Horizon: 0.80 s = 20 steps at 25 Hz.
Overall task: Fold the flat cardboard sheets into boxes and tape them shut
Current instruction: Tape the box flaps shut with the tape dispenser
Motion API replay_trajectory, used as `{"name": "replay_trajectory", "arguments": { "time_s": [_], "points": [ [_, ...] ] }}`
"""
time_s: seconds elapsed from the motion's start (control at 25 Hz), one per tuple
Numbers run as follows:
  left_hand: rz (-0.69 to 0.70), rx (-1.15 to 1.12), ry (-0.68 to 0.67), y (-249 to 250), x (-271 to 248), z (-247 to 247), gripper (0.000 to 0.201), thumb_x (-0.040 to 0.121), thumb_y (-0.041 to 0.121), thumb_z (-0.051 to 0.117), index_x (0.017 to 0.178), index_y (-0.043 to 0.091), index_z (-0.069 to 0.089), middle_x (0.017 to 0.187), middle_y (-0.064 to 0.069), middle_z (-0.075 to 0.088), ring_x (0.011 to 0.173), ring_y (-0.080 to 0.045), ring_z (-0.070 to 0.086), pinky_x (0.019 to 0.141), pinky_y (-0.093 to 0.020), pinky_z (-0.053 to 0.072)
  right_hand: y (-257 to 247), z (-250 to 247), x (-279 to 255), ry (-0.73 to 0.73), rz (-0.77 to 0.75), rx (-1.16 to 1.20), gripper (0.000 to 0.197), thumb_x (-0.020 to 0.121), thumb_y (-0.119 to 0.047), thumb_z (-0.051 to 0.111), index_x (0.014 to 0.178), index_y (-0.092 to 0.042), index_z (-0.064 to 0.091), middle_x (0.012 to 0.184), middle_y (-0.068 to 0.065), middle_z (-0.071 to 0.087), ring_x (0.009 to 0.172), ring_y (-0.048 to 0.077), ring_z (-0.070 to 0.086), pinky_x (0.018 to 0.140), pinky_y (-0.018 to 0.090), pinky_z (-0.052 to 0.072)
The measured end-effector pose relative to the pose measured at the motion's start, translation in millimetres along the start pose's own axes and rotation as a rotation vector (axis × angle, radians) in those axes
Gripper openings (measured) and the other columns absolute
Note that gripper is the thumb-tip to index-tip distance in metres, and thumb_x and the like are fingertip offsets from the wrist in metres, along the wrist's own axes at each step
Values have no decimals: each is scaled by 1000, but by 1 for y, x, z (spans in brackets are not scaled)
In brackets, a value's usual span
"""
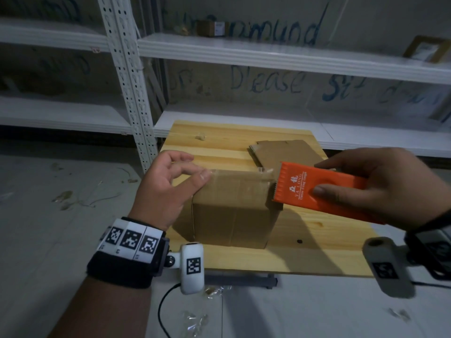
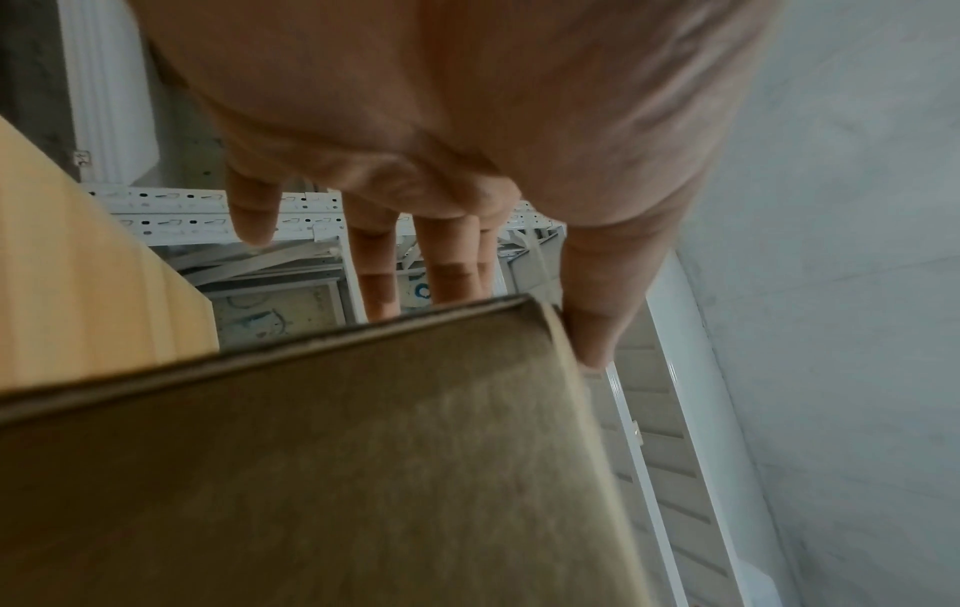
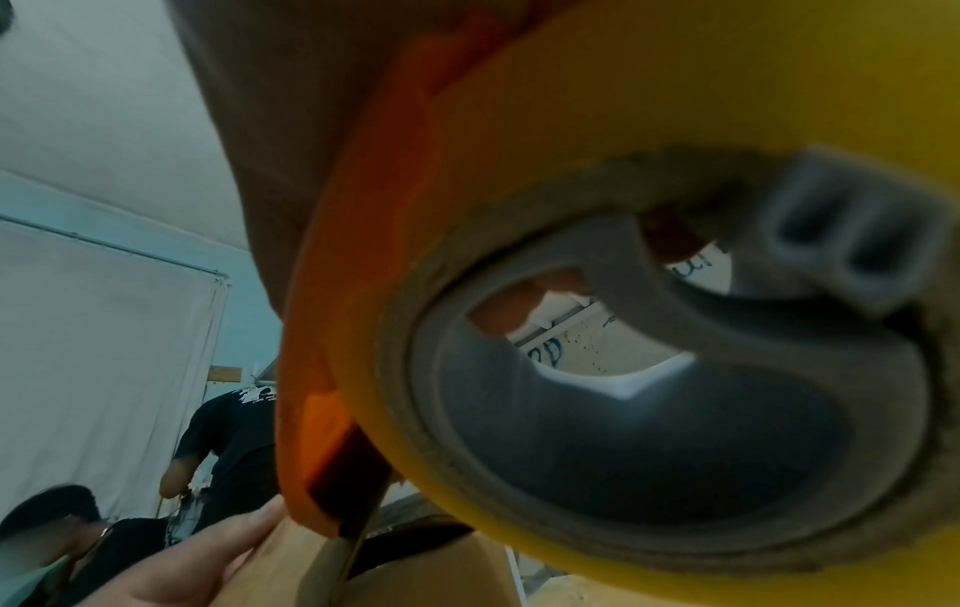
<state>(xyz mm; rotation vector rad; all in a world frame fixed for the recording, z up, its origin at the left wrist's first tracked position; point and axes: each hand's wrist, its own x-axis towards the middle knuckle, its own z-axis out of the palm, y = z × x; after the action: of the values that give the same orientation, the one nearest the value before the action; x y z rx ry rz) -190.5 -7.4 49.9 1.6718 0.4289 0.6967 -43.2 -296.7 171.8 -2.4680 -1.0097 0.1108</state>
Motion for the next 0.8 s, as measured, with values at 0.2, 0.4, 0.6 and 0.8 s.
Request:
{"name": "replay_trajectory", "arguments": {
  "time_s": [0.2,0.4,0.6,0.8],
  "points": [
    [-39,-6,43,1,-2,3,61,72,57,84,121,28,62,111,3,85,116,-18,76,114,-63,49,-3,0,8,-46,14,56,46,68,-72,72,101,-41,82,81,-8,79,76,0,71,53,23,54],
    [-105,-51,52,4,-1,7,42,91,21,84,126,20,60,109,1,85,111,-19,78,111,-59,53,2,-2,21,-121,85,161,44,66,-70,75,95,-38,83,78,-1,80,61,14,75,40,31,57],
    [-162,-75,70,4,2,10,46,90,6,83,127,20,60,107,2,86,106,-21,80,105,-59,58,13,2,38,-205,141,179,45,66,-69,74,93,-34,84,80,-10,82,64,12,78,47,25,59],
    [-181,-115,113,1,2,14,47,88,-3,81,124,20,61,105,0,85,101,-23,81,99,-56,63,22,9,46,-227,147,212,61,64,-77,73,93,-25,86,82,0,83,70,20,79,78,45,64]
  ]
}}
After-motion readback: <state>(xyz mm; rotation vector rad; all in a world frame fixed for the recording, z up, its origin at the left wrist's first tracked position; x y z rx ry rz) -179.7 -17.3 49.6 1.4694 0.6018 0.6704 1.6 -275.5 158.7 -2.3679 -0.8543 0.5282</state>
